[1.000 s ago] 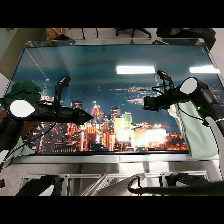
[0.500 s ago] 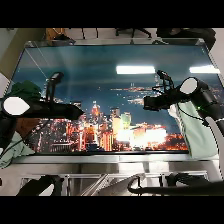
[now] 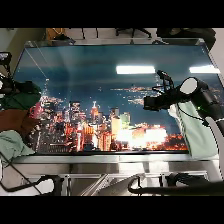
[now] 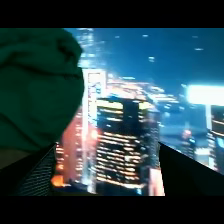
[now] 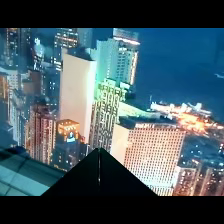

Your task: Fold the shirts.

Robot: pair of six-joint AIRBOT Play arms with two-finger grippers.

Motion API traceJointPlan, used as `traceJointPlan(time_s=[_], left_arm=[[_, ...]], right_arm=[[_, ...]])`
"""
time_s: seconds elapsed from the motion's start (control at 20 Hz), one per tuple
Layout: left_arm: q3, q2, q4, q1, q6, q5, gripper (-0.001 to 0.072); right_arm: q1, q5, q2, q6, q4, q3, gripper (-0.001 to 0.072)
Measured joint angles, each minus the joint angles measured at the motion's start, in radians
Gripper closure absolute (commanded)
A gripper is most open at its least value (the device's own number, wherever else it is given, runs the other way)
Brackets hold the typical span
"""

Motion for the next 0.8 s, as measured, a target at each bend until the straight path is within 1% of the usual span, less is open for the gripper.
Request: traceJointPlan(time_s=[0.25, 0.5, 0.55, 0.6, 0.65, 0.8], left_arm=[[0.163, -0.33, 0.042, 0.1, 0.014, 0.064, 0.0016], [0.307, -0.556, 0.053, 0.124, 0.021, 0.069, 0.0019], [0.336, -0.588, 0.053, 0.126, 0.021, 0.064, 0.0165], [0.364, -0.616, 0.051, 0.126, 0.021, 0.058, 0.0649], [0.393, -0.642, 0.051, 0.126, 0.021, 0.043, 0.0695], [0.492, -0.687, 0.053, 0.127, 0.022, -0.048, 0.0695]], right_arm=[[0.0, 0.0, -0.004, -0.003, 0.0, 0.0, 0.0692], [0.0, -0.003, -0.004, -0.003, 0.001, 0.0, 0.0692], [0.0, -0.003, -0.004, -0.003, 0.003, 0.0, 0.0692], [0.0, -0.003, -0.004, -0.003, 0.005, 0.0, 0.0692], [0.0, -0.003, -0.004, -0.003, 0.008, 0.0, 0.0692], [0.0, -0.003, -0.005, -0.003, 0.011, 0.0, 0.0692]])
